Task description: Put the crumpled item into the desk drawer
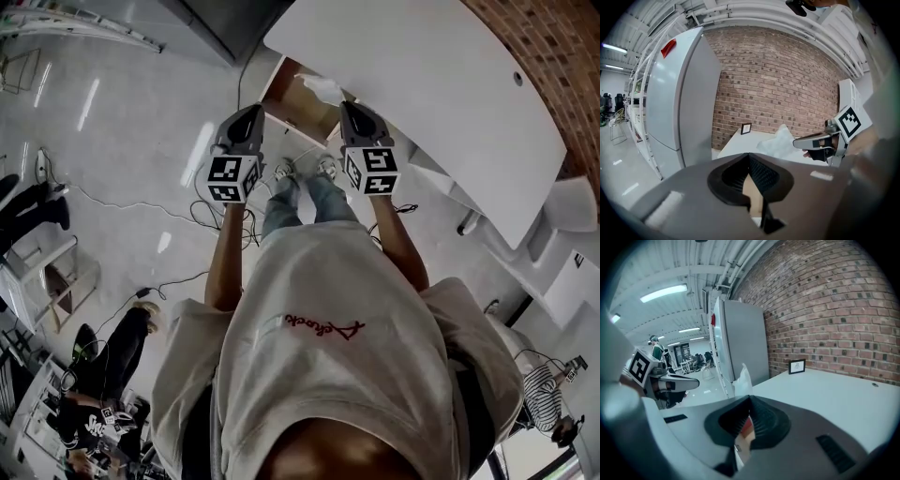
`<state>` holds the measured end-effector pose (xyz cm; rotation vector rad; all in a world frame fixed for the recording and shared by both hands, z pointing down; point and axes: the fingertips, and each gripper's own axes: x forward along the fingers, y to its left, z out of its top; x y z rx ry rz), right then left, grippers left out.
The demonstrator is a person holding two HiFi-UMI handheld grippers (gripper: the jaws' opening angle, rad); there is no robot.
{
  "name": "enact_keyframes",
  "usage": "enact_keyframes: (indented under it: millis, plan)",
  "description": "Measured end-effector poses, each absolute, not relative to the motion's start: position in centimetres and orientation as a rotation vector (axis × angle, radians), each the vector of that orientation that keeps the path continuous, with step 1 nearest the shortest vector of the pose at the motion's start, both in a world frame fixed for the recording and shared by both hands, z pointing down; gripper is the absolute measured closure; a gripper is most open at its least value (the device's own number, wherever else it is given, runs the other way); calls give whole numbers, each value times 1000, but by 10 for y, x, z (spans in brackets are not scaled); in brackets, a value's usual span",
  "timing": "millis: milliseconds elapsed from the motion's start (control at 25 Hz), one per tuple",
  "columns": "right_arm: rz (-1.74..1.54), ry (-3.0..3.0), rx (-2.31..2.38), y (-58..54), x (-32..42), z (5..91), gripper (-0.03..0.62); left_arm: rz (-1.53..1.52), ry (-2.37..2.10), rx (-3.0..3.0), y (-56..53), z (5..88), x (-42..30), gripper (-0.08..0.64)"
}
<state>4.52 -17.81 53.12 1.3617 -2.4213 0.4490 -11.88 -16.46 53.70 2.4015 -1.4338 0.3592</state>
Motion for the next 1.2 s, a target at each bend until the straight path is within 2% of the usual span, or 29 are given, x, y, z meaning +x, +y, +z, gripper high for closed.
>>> enact_keyframes:
  millis: [1200]
  plan:
    - [718,-2167,1158,-92,62,719,580,460,-1236,2167,-85,719,-93,551]
